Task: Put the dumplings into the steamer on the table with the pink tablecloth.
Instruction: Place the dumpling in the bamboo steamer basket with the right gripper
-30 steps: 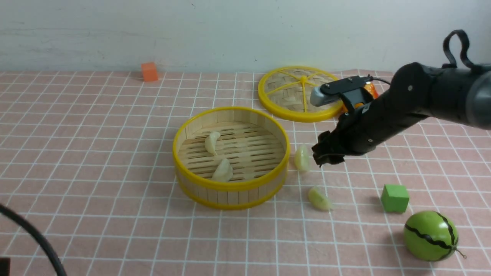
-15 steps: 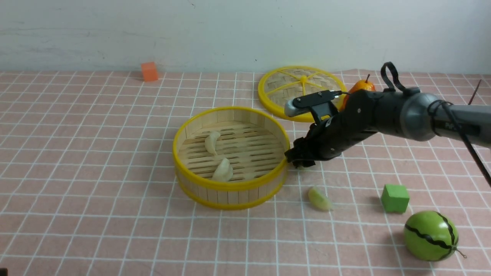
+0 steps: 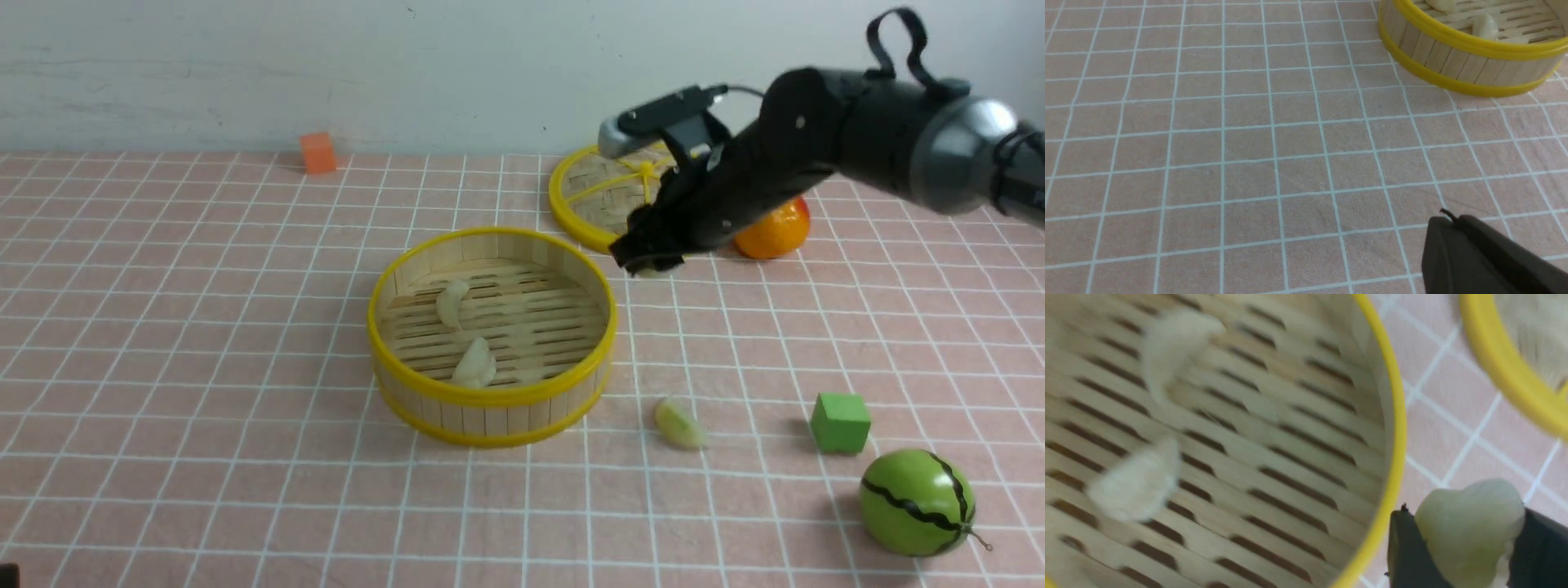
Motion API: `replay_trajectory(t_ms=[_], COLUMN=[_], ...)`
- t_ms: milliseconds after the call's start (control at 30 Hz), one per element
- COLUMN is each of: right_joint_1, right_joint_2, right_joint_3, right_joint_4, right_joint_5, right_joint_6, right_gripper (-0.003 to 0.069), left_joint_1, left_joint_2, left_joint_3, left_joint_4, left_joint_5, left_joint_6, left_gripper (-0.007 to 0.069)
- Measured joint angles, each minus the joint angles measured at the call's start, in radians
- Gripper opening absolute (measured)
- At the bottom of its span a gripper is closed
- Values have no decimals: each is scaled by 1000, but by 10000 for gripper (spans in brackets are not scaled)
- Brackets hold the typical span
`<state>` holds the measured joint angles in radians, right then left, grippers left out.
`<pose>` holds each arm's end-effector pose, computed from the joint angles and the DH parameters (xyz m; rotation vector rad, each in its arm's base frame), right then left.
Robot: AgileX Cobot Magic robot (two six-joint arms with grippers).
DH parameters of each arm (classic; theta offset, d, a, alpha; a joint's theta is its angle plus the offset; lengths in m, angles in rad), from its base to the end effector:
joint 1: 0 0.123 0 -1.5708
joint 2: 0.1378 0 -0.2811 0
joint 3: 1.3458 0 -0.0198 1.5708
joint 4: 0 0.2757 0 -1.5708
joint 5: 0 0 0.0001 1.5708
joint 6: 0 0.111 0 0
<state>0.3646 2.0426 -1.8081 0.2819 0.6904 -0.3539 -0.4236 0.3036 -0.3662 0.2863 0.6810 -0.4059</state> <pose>0.4706 0.2007 0.2528 -0.6729 2.2997 0.3212 0.1091 -0.0275 0.2503 0.1429 2.0731 -0.1844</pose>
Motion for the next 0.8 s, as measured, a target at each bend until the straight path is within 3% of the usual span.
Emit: replay_trajectory(t_ms=[167,267,467,533,600,633,700,800], right_joint_1=[82,128,128,127,127,127,127,122], right_joint_2=[29,121,269,278,255,252,176,53], right_joint_3=[-76,-85,-83,-82,-82,-82,-90,-111], right_joint_4=[86,116,99,96,76,73,19,-50], right_joint_5=[-46,-153,-213,-218,-166,-158,-35,109], right_joint_6=[-70,-99,-96,-87,-75,-75,-52,15], right_gripper=[300,300,303,349,459,470,615,668], left_joint_1=[0,0,0,0,0,0,0,0], left_joint_2=[0,0,0,0,0,0,0,0], left_joint_3=[6,7,7,7,7,7,7,7], left_joint_4=[15,19,29,30,30,30,32,32], left_joint_5=[-12,-14,-14,-14,-14,-14,-14,-14], left_joint_6=[0,1,1,2,3,3,-1,-4], left_gripper=[-9,-4,0,1,1,1,1,1])
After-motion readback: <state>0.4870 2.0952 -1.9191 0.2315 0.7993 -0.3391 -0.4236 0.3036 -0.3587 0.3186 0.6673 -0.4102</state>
